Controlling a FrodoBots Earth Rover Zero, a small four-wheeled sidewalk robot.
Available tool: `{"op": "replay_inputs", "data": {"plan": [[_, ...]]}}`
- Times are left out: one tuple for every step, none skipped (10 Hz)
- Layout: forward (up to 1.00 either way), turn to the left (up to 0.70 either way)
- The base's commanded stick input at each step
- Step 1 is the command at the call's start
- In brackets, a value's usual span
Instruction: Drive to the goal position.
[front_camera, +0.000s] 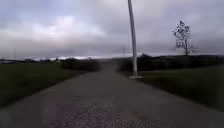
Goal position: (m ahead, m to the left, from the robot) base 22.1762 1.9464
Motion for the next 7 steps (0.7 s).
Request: {"op": "replay_inputs", "data": {"plan": [[0.85,0.00],[0.85,0.00],[0.85,0.11],[0.85,0.22],[0.85,0.10],[0.85,0.04],[0.85,0.00]]}}
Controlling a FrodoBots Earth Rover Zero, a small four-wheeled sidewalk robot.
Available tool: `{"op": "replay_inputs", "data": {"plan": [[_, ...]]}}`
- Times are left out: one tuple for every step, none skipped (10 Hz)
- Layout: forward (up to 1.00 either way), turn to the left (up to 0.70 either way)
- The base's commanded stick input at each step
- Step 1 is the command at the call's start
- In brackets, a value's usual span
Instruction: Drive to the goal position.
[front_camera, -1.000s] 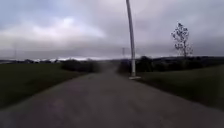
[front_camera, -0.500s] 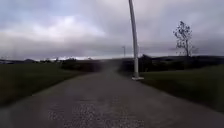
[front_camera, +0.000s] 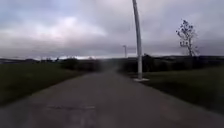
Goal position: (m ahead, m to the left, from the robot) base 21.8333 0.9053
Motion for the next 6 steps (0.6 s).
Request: {"op": "replay_inputs", "data": {"plan": [[0.85,0.00],[0.85,0.00],[0.85,0.00],[0.85,0.00],[0.85,0.00],[0.85,0.00]]}}
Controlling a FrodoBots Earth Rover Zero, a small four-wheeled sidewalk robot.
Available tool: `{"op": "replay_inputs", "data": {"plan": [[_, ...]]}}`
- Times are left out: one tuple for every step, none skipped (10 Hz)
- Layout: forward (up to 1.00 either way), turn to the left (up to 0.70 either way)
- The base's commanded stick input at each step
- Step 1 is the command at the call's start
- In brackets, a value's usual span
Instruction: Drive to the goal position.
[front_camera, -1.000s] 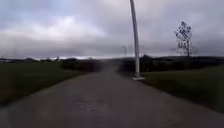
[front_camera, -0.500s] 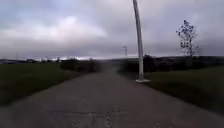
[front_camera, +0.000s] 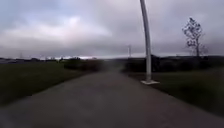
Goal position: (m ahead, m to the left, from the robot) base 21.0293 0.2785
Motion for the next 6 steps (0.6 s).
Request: {"op": "replay_inputs", "data": {"plan": [[0.85,0.00],[0.85,0.00],[0.85,0.00],[0.85,0.00],[0.85,-0.05],[0.85,-0.16]]}}
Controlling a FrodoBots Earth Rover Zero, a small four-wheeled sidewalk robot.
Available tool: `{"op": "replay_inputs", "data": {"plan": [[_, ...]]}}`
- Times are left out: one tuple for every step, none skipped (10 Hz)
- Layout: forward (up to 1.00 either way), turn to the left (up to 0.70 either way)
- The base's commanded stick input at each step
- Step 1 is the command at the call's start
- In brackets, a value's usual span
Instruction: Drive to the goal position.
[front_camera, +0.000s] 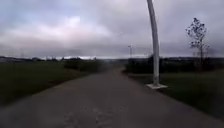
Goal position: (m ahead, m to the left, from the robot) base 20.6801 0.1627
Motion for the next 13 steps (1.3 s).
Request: {"op": "replay_inputs", "data": {"plan": [[0.85,0.00],[0.85,0.00],[0.85,0.00],[0.85,0.00],[0.85,0.00],[0.85,0.00],[0.85,0.00],[0.85,0.00],[0.85,0.00],[0.85,0.00],[0.85,0.00],[0.85,0.00],[0.85,0.00]]}}
